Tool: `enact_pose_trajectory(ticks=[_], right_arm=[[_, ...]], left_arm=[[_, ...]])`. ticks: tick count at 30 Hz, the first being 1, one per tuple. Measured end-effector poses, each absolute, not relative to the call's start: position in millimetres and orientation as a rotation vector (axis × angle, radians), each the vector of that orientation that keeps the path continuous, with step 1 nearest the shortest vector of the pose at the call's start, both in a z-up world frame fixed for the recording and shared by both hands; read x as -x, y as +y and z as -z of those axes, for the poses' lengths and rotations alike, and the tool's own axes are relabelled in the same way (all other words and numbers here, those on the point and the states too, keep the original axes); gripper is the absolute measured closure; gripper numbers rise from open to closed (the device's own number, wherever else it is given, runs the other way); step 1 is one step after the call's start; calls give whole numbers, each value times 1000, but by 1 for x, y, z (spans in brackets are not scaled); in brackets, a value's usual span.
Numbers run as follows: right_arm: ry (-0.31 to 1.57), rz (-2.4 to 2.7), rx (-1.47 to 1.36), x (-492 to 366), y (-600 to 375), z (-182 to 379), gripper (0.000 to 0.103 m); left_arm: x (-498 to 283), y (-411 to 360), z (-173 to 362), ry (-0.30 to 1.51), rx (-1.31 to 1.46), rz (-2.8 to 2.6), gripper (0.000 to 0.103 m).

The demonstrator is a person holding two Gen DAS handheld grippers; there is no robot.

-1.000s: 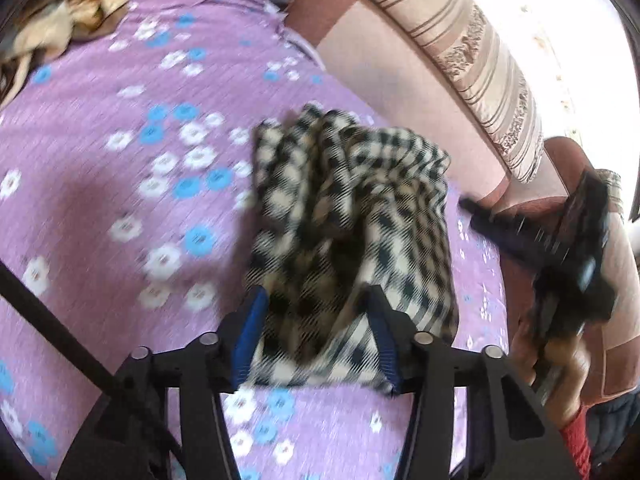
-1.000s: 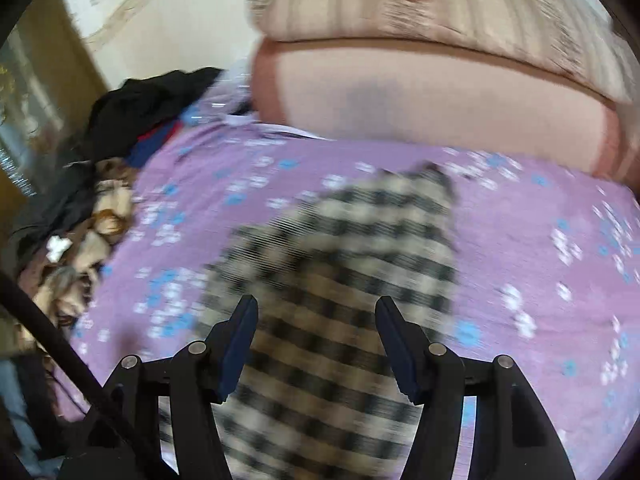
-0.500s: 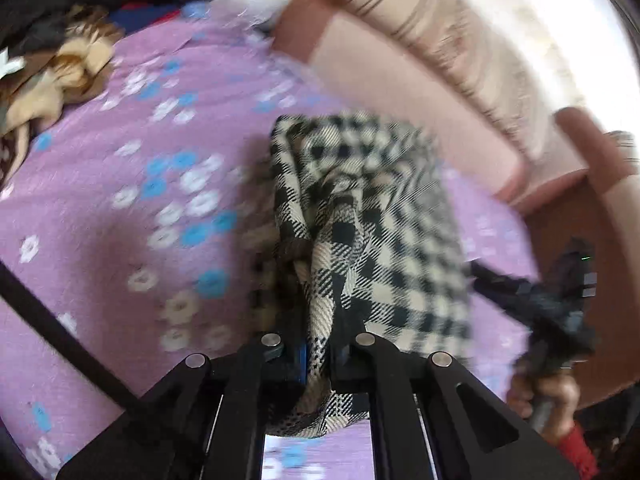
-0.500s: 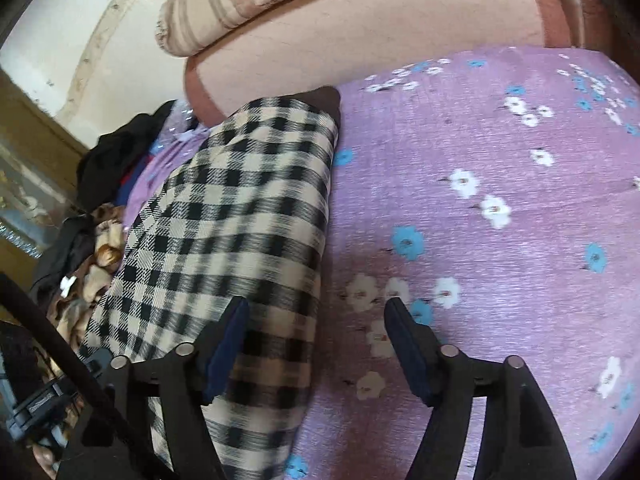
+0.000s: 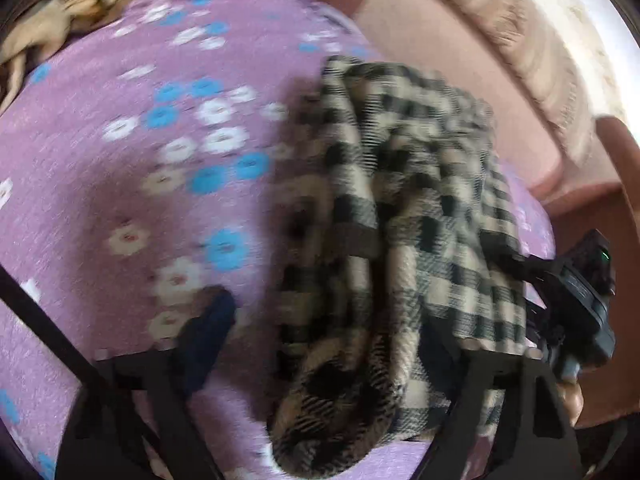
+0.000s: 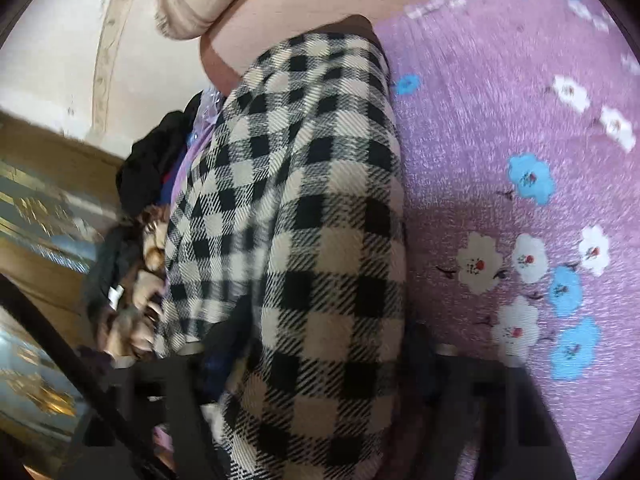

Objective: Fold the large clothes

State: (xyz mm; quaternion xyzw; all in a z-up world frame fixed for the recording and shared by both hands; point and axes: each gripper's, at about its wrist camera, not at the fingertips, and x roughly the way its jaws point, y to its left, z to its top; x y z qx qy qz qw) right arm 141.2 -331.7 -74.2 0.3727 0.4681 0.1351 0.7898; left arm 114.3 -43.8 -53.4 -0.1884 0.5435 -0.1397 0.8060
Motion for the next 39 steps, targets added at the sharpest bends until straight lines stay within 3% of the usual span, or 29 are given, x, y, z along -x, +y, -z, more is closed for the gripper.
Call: enact_pose_trajectory(ticks=[1,2,8,9,10,12,16,22,24,26,29,36,39], right_arm=[[1004,-299,-819,-140,-335,74,62],[997,-308,-822,-139,-337,71,71],[906,-290,-759,-120,-365,34,75],[891,-266,-746,-117,-376,28,75],[883,-245,-738,-115,-386,26,75],[889,-156,-695,-108,-408,26,72],[973,-24,-579,-105,-412,41,35],[811,45,-396,-72,-390,-28,36],[785,-21,-383,-72,-375,-48,42],[804,-107,-422,-75,-364,-50,58],[862,-224,-471,-84,-335,-34,72],[982,-460,-480,-100,-262,17,74],[1019,-518,-506,-89,-246,39,74]], left_arm=[[-114,-51,54,1171,456,373,71],[-113,-56,53,1165,472,375,71],[-113,-114,45,1130,408,490,73],[-113,-126,46,1135,395,527,70],[-113,-134,47,1142,370,532,59],[-109,-147,48,1136,275,499,43],[-107,-147,45,1165,214,467,38],[-102,-111,35,1190,258,412,39],[-101,-99,40,1223,303,401,38],[-99,-92,43,1238,338,405,38],[-91,-89,36,1242,336,444,39],[-80,-54,-4,1076,312,363,38],[-83,-52,-9,1044,302,325,34]])
